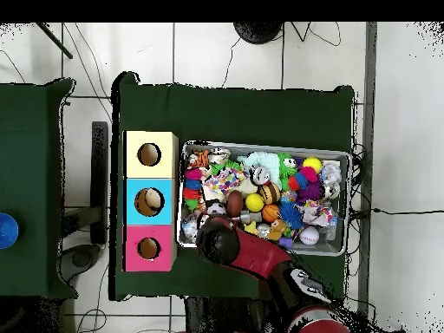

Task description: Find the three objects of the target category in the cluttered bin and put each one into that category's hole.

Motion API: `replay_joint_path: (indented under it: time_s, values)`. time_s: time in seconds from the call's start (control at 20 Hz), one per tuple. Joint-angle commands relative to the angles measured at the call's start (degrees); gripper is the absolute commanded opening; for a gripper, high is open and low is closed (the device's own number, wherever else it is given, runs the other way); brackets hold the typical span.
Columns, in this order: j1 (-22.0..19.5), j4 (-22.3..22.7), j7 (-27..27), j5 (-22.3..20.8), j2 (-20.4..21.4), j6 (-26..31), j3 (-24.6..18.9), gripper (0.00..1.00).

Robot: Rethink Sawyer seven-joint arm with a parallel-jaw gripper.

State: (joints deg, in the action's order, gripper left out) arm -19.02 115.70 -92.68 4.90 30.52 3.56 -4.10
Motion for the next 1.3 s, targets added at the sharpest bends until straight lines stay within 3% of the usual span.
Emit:
replay_joint_path:
  time_s: [0.05,0.45,1.0,1.3]
  values:
    - [-2.11,1.24,-5.36,-0.26,-3.2,10.27,-11.56,1.0]
    - [-4.24,2.34,-4.95,0.47,-1.76,15.7,-13.75,1.0]
    - [-5.97,3.32,-6.18,0.89,-4.18,14.36,-17.13,1.0]
    - [-6.29,3.83,-6.66,1.55,-3.56,16.51,-17.95,1.0]
